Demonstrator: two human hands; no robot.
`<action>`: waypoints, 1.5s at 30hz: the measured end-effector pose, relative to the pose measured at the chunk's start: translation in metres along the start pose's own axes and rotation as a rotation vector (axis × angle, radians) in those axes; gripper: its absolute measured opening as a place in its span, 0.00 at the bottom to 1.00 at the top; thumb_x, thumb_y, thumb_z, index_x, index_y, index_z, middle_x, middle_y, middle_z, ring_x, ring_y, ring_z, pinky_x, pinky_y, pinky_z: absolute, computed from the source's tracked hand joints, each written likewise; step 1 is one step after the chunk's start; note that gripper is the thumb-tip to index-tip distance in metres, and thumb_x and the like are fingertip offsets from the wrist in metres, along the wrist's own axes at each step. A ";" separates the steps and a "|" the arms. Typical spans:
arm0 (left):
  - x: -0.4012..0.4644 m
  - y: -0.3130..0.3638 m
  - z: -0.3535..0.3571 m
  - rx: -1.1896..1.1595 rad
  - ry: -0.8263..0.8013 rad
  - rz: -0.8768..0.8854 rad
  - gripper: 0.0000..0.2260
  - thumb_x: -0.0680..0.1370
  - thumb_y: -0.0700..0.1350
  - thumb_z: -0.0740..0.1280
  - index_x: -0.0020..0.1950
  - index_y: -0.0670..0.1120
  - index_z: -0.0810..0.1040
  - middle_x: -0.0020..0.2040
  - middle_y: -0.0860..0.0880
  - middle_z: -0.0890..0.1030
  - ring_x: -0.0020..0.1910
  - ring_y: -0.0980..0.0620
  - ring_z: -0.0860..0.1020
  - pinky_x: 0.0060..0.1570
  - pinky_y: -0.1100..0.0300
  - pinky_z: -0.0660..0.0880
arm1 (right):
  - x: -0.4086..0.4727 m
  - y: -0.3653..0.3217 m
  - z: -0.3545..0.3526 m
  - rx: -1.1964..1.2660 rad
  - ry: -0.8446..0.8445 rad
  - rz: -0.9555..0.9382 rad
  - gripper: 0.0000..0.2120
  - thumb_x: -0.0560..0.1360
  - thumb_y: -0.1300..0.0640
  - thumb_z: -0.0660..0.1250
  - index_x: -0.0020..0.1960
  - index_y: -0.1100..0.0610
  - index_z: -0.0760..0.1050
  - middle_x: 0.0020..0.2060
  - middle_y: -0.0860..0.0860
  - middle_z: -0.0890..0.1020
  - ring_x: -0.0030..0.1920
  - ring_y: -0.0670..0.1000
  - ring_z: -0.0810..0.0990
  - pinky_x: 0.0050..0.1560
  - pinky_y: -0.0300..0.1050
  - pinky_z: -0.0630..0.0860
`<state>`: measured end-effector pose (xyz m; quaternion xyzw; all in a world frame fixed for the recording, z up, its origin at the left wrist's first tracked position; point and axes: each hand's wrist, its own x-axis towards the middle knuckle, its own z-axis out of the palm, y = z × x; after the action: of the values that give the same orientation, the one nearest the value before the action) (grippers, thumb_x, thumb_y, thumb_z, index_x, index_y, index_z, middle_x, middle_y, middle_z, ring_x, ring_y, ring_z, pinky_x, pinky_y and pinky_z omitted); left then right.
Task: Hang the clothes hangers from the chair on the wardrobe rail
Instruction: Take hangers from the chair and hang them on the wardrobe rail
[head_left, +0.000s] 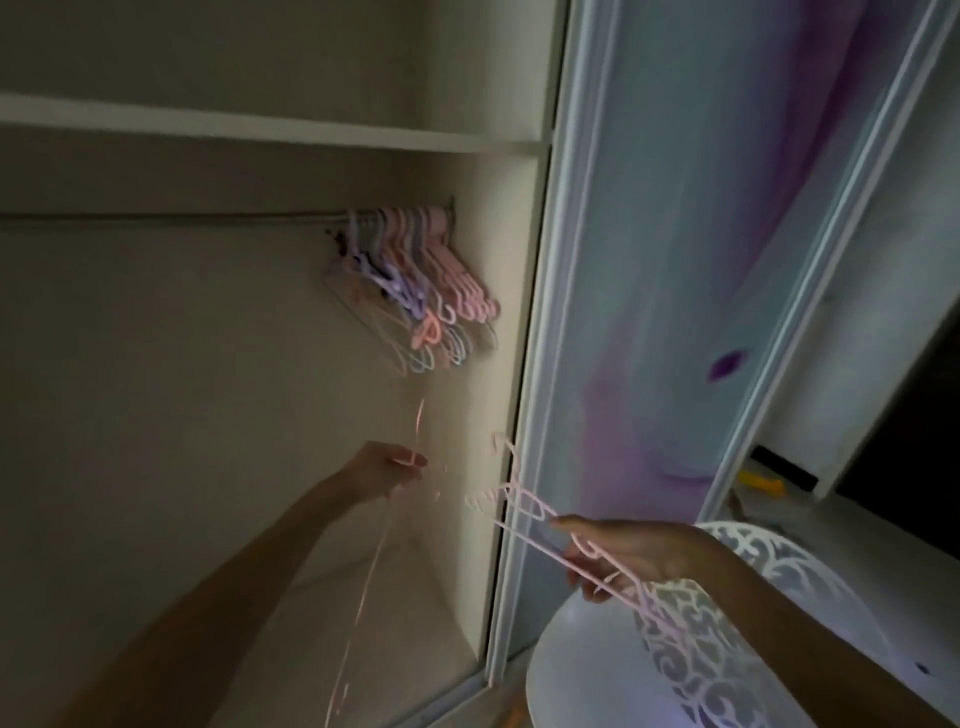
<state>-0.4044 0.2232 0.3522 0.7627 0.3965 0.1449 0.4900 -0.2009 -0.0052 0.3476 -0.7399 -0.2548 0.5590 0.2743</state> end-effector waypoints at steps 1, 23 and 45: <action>0.000 0.000 -0.017 0.011 0.023 -0.007 0.11 0.74 0.33 0.67 0.56 0.36 0.80 0.22 0.56 0.77 0.17 0.63 0.71 0.18 0.72 0.67 | -0.002 -0.017 0.007 0.007 -0.015 -0.011 0.26 0.65 0.34 0.68 0.41 0.58 0.74 0.35 0.54 0.79 0.31 0.49 0.77 0.37 0.41 0.76; 0.083 -0.016 -0.287 -0.176 0.411 0.116 0.13 0.73 0.35 0.69 0.57 0.38 0.80 0.29 0.50 0.81 0.21 0.65 0.75 0.22 0.78 0.67 | 0.088 -0.371 0.152 0.240 0.131 -0.553 0.22 0.76 0.42 0.61 0.68 0.47 0.67 0.66 0.49 0.69 0.54 0.53 0.76 0.35 0.39 0.76; 0.149 -0.018 -0.313 -0.053 0.362 0.073 0.12 0.71 0.40 0.71 0.54 0.47 0.82 0.52 0.42 0.83 0.53 0.45 0.81 0.49 0.58 0.73 | 0.180 -0.424 0.122 -0.478 0.377 -0.505 0.08 0.76 0.63 0.57 0.54 0.61 0.70 0.46 0.57 0.74 0.41 0.52 0.76 0.40 0.38 0.70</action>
<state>-0.5080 0.5358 0.4608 0.7249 0.4463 0.3077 0.4250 -0.3042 0.4376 0.4895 -0.7867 -0.4967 0.2533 0.2651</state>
